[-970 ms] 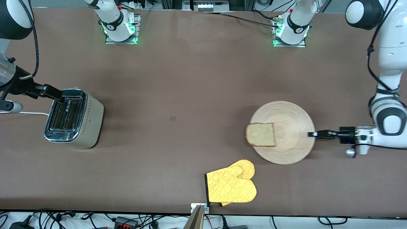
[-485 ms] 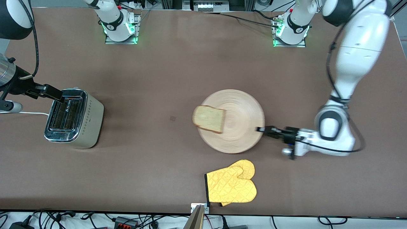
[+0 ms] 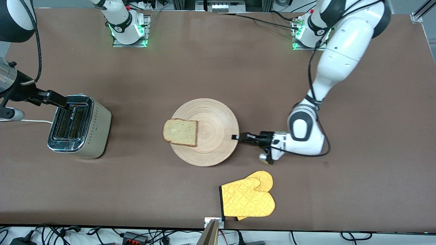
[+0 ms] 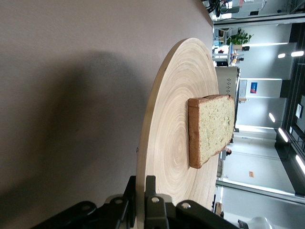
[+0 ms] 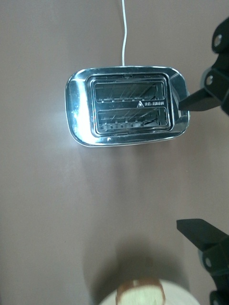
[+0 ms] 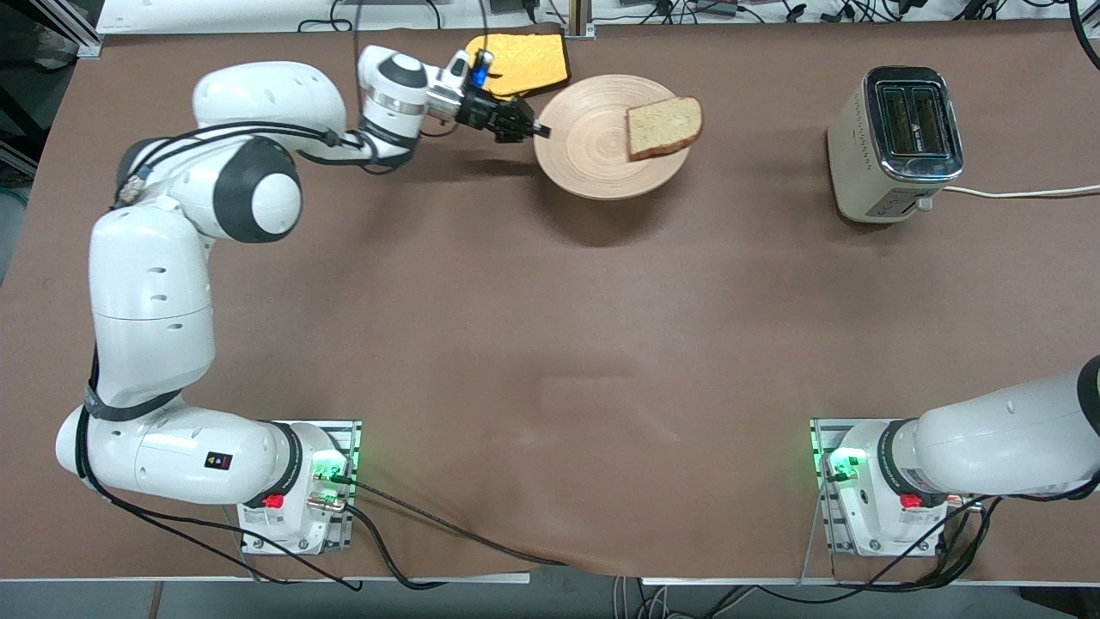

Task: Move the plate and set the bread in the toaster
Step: 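Push the wooden plate with the left gripper toward the toaster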

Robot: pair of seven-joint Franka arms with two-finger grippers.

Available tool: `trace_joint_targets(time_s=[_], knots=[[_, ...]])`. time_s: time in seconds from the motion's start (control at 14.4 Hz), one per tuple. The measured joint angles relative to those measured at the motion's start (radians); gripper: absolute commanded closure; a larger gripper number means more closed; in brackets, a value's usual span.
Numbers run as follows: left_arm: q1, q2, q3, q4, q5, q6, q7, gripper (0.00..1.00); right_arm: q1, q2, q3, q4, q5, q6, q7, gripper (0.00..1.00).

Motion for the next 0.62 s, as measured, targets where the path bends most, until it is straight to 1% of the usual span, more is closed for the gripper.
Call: trace_joint_targets(time_s=[0.28, 0.48, 0.62], knots=[[-0.082, 0.036, 0.0, -0.002, -0.031, 0.121, 0.009, 0.99, 0.0, 0.0, 0.0, 0.0, 0.007, 0.0, 0.0, 0.0], [-0.115, 0.062, 0.0, -0.003, -0.072, 0.161, 0.058, 0.99, 0.0, 0.0, 0.0, 0.0, 0.008, 0.0, 0.0, 0.0], [-0.125, 0.072, 0.001, -0.004, -0.078, 0.173, 0.066, 0.99, 0.0, 0.0, 0.0, 0.0, 0.009, 0.0, 0.0, 0.0]])
